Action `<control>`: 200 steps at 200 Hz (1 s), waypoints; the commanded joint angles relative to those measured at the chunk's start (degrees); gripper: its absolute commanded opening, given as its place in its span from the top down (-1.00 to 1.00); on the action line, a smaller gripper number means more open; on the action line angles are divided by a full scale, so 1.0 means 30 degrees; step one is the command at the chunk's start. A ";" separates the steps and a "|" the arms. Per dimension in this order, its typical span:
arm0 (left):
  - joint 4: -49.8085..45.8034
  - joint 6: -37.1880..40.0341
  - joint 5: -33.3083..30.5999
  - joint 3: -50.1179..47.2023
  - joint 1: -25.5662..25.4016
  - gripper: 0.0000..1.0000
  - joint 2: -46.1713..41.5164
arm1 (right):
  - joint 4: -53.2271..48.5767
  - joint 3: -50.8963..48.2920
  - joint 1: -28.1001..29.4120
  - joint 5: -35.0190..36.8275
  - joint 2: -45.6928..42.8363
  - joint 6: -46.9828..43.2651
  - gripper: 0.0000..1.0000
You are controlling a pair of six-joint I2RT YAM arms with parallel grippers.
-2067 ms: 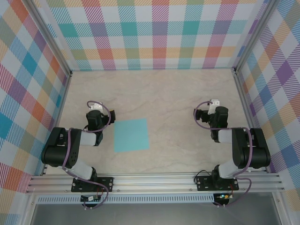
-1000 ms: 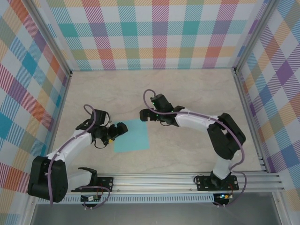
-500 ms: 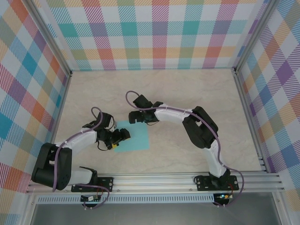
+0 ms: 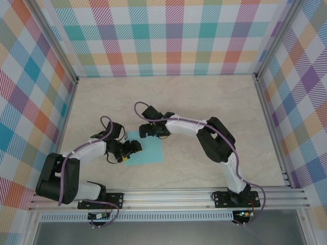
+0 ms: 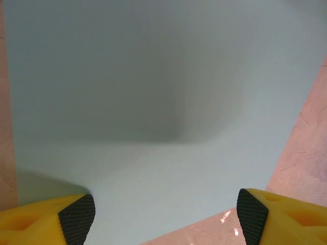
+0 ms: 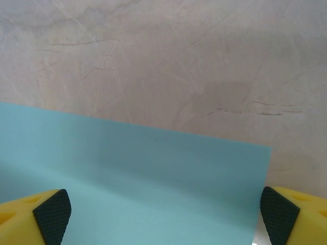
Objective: Fold a paper plane with a square sheet of paper (fold left side to right side)
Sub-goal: Pick up the square sheet of paper from the center of the table.
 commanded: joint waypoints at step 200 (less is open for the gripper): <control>-0.2074 0.0506 -0.2971 0.0979 -0.0479 -0.57 -0.5900 | 0.2434 -0.3946 0.0198 -0.8298 -0.4147 0.0472 0.46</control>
